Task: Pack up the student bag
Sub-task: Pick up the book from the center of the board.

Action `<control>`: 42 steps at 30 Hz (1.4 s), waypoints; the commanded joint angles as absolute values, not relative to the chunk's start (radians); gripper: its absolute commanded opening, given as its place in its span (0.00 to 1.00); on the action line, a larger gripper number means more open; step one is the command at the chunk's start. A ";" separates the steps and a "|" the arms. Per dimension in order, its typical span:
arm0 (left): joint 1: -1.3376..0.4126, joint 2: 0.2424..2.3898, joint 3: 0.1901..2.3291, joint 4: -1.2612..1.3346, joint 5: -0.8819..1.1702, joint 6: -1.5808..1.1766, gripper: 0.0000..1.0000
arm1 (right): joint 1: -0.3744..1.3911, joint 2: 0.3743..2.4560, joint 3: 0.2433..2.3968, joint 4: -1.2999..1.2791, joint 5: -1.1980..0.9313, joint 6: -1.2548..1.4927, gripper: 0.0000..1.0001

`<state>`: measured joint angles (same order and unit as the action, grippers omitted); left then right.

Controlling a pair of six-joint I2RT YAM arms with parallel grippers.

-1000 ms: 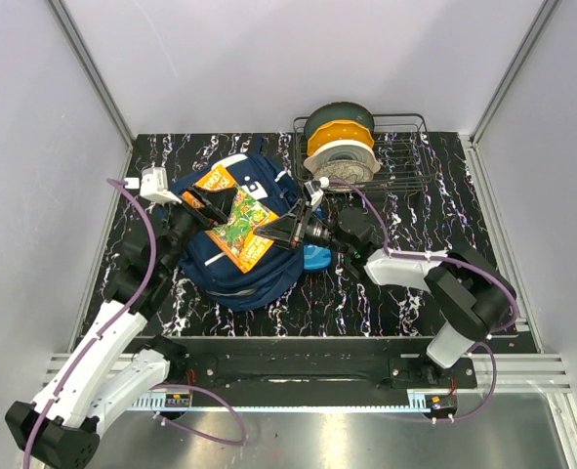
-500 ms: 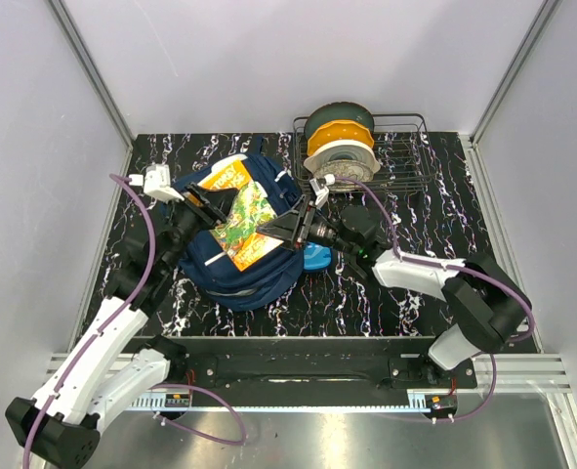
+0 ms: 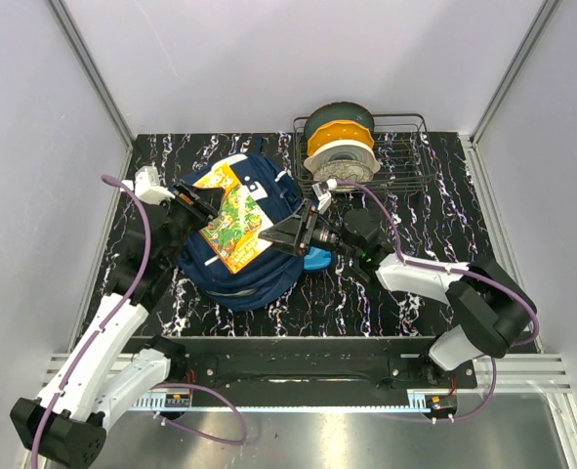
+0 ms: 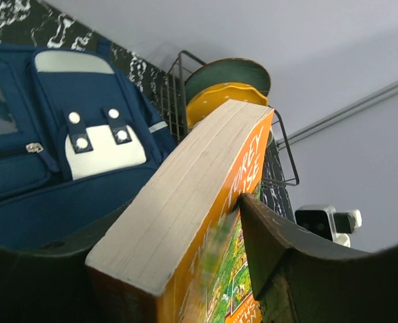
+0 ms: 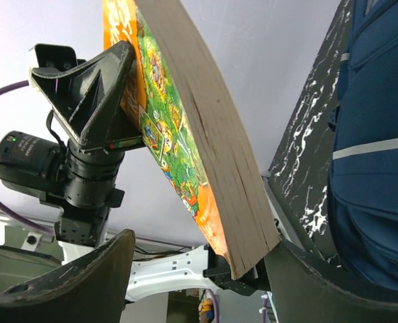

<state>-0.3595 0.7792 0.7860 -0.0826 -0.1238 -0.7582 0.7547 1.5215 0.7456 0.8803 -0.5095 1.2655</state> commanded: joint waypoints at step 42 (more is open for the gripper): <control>-0.256 0.810 0.796 0.049 -0.006 -0.963 0.00 | 0.799 1.832 0.897 1.225 -0.577 1.454 0.67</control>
